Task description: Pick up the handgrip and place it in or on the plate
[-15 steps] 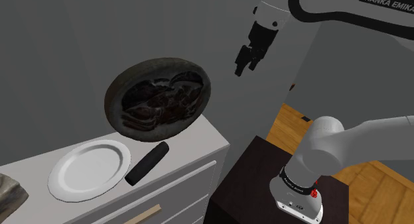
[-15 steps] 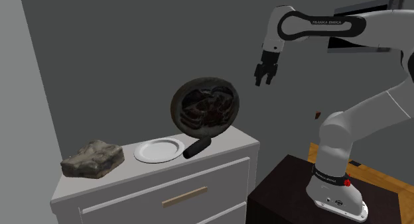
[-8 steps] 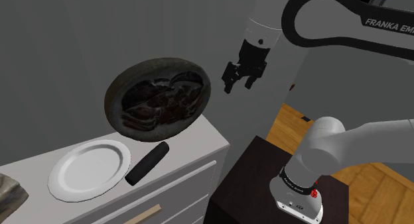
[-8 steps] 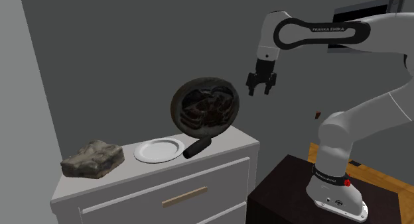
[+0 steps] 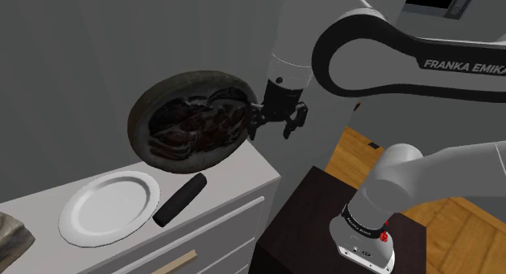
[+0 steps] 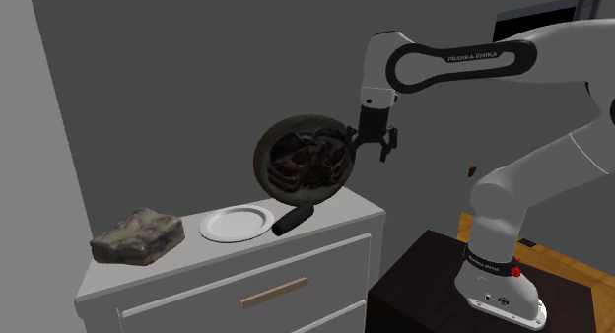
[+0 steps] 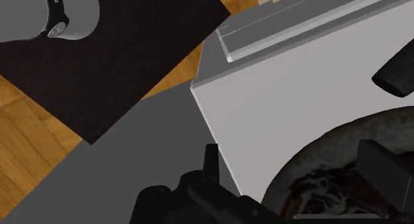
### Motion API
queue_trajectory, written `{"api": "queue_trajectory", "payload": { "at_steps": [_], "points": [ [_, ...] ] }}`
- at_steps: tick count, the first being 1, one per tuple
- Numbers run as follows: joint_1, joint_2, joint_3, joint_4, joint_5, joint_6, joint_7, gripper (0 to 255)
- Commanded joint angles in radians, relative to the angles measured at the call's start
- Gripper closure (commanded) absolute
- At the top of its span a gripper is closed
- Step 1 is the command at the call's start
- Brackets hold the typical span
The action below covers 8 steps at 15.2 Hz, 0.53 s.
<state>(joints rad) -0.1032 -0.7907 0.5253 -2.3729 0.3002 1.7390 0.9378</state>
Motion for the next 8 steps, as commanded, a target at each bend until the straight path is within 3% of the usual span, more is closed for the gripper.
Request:
{"api": "queue_trajectory", "payload": {
  "at_steps": [1,8],
  "points": [
    [-0.029,0.046,0.076,0.028,0.032,0.023,0.122,0],
    [-0.188,0.250,0.349,0.166,0.068,0.112,0.514,0]
  ]
}}
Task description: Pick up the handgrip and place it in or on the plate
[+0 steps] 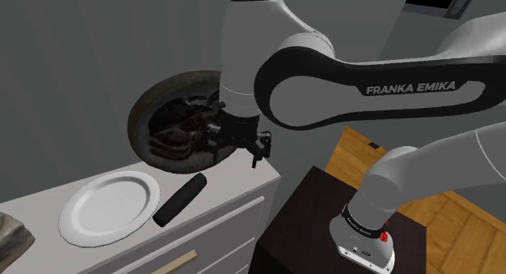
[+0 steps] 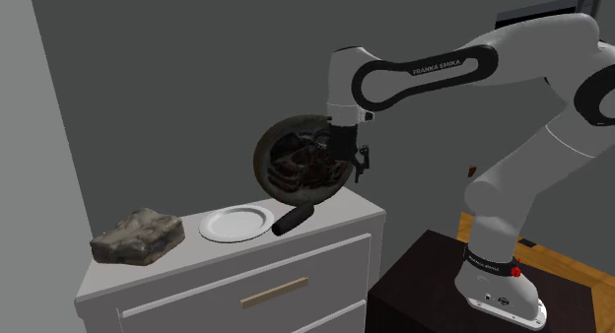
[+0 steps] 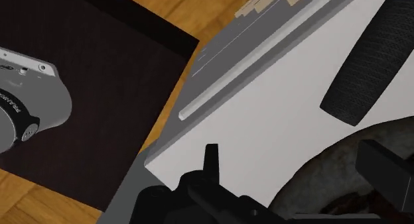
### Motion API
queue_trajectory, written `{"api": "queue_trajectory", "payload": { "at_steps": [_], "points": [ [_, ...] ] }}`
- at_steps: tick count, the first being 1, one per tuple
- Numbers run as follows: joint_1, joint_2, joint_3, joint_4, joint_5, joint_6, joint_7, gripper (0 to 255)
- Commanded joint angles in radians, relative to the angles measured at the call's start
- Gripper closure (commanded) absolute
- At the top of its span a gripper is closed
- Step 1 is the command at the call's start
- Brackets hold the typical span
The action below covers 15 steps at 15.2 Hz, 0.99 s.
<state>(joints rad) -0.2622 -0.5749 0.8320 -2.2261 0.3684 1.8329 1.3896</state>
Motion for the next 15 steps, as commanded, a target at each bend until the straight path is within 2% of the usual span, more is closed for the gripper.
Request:
{"api": "queue_trajectory", "payload": {
  "at_steps": [1,3,5,6,7,8,9,10,11,15],
  "points": [
    [-0.062,0.071,0.088,0.044,-0.006,0.032,0.122,0],
    [-0.137,0.152,0.190,0.098,-0.033,0.062,0.245,0],
    [-0.234,0.250,0.317,0.157,-0.084,0.093,0.382,0],
    [-0.298,0.309,0.398,0.187,-0.126,0.109,0.459,0],
    [-0.383,0.384,0.507,0.219,-0.188,0.126,0.549,0],
    [-0.594,0.511,0.761,0.251,-0.314,0.142,0.683,0],
    [-0.756,0.280,0.833,0.297,-0.061,0.107,0.544,0],
    [-0.874,0.380,0.991,0.303,-0.170,0.131,0.633,0],
    [-0.842,0.334,0.943,0.295,-0.119,0.134,0.598,0],
    [-0.871,0.302,0.971,0.261,-0.081,0.178,0.572,0]
  ]
}}
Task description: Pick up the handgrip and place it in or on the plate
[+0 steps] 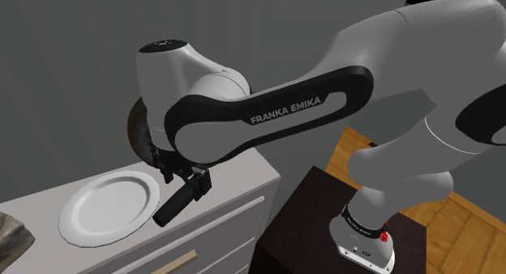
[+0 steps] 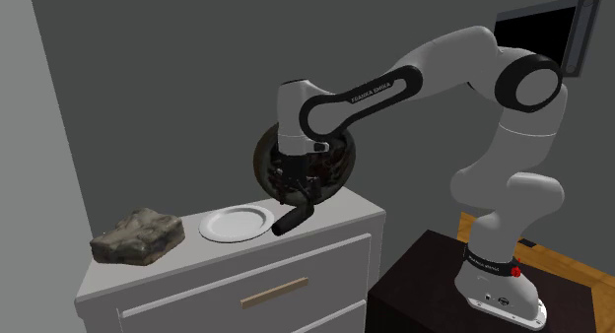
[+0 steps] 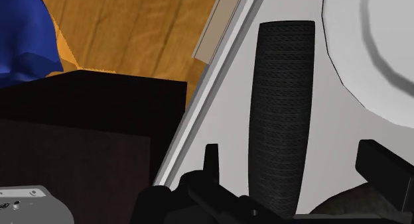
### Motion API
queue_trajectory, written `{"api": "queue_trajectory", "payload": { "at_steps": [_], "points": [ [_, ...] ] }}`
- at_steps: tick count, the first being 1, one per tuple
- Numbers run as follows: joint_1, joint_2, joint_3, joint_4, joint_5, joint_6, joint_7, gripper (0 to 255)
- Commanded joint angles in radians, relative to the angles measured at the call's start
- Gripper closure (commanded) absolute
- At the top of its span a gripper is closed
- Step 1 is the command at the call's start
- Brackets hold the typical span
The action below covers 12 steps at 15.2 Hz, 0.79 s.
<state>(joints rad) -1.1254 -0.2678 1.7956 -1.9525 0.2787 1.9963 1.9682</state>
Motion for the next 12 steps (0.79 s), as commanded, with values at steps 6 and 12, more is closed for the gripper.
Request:
{"api": "queue_trajectory", "payload": {
  "at_steps": [6,12],
  "points": [
    [-0.031,-0.023,0.031,-0.033,0.031,0.043,-0.022,0],
    [-0.031,-0.023,0.031,-0.033,0.031,0.042,-0.022,255]
  ]
}}
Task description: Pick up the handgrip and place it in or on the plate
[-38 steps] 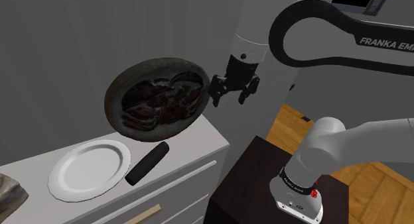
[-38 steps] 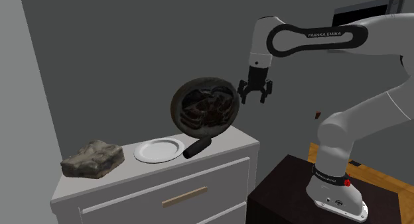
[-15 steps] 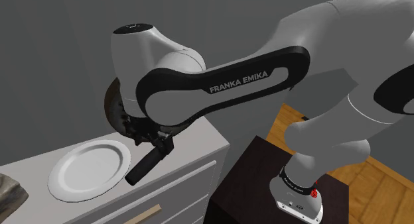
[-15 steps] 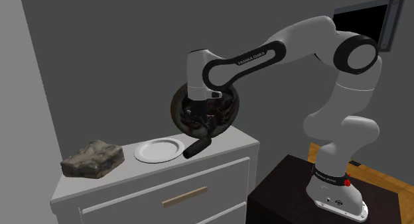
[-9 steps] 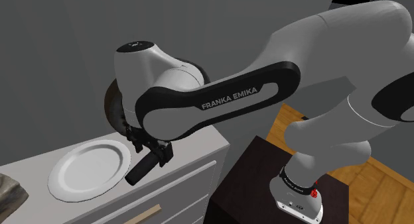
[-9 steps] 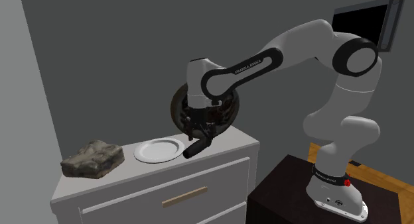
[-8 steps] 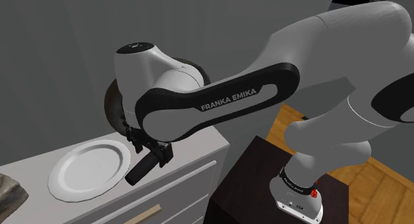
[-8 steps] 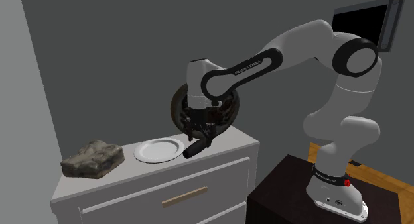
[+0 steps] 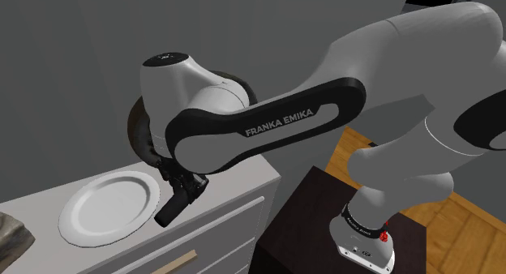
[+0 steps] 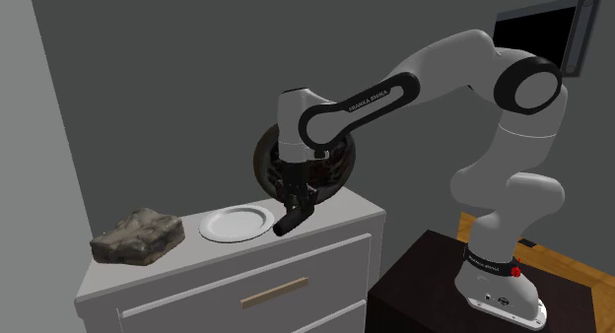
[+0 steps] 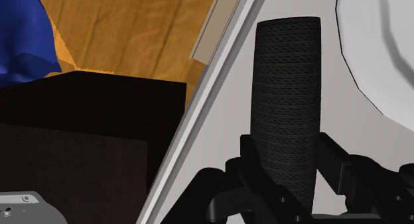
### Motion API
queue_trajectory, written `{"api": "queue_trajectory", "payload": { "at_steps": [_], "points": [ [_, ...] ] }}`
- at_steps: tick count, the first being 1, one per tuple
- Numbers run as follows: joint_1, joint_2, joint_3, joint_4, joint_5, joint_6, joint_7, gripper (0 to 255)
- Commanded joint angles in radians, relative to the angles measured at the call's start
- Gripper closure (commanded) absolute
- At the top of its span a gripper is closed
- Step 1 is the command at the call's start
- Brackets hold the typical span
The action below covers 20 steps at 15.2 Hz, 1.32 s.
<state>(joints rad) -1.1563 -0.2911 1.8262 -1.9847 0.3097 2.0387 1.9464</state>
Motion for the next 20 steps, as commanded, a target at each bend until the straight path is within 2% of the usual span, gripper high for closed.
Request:
{"api": "queue_trajectory", "payload": {
  "at_steps": [1,8,20],
  "points": [
    [0.000,0.000,0.000,0.000,0.000,0.000,0.000,255],
    [0.000,0.000,0.000,-0.001,0.000,0.000,0.000,255],
    [0.096,0.078,-0.097,0.107,-0.093,-0.136,0.063,255]
  ]
}}
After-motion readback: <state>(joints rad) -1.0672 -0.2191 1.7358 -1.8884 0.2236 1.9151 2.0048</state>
